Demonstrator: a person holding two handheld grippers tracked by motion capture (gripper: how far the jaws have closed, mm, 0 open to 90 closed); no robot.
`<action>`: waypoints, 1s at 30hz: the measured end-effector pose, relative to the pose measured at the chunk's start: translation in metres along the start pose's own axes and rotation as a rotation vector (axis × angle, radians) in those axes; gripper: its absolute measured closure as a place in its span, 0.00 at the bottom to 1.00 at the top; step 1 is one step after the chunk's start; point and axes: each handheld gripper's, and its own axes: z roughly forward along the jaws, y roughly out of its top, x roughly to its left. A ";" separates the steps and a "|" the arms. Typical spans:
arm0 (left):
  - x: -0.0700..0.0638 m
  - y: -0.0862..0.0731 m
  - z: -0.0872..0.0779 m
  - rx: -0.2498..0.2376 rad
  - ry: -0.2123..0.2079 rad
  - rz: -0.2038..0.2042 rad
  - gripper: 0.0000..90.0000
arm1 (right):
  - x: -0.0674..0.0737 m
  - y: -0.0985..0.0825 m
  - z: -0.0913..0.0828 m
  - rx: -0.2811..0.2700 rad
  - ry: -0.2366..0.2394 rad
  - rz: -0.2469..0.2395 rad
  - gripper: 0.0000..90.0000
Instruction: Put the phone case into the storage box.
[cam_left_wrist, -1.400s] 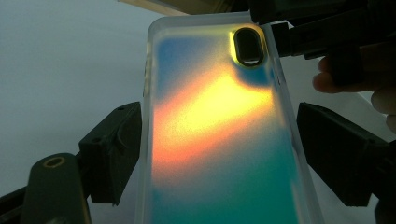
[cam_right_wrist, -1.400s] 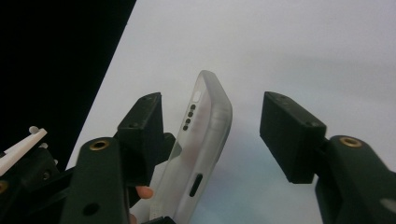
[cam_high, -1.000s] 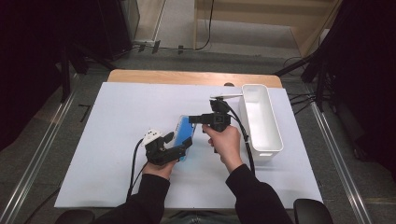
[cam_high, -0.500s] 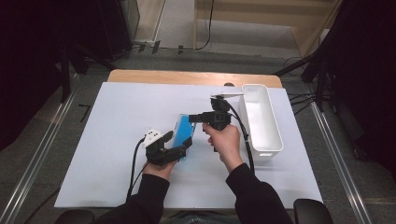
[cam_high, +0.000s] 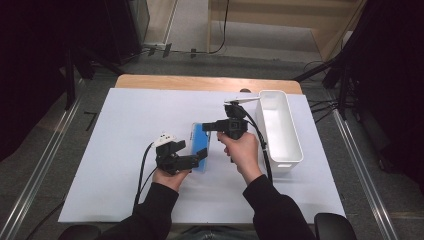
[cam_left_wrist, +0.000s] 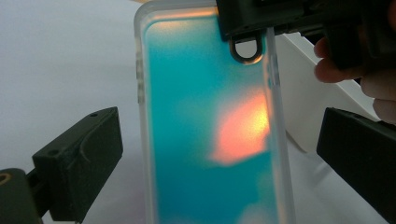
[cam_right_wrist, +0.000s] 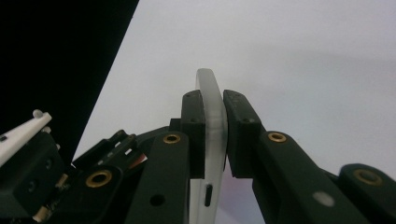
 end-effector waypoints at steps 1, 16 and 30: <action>0.000 0.001 0.000 0.003 -0.006 -0.006 0.01 | 0.000 0.000 -0.002 0.001 -0.003 -0.012 0.86; 0.002 0.018 -0.011 0.076 -0.090 -0.010 0.14 | -0.006 0.002 -0.025 0.011 -0.004 -0.132 0.86; 0.009 0.028 -0.015 0.173 -0.157 -0.026 0.19 | -0.005 -0.003 -0.035 0.043 0.005 -0.241 0.86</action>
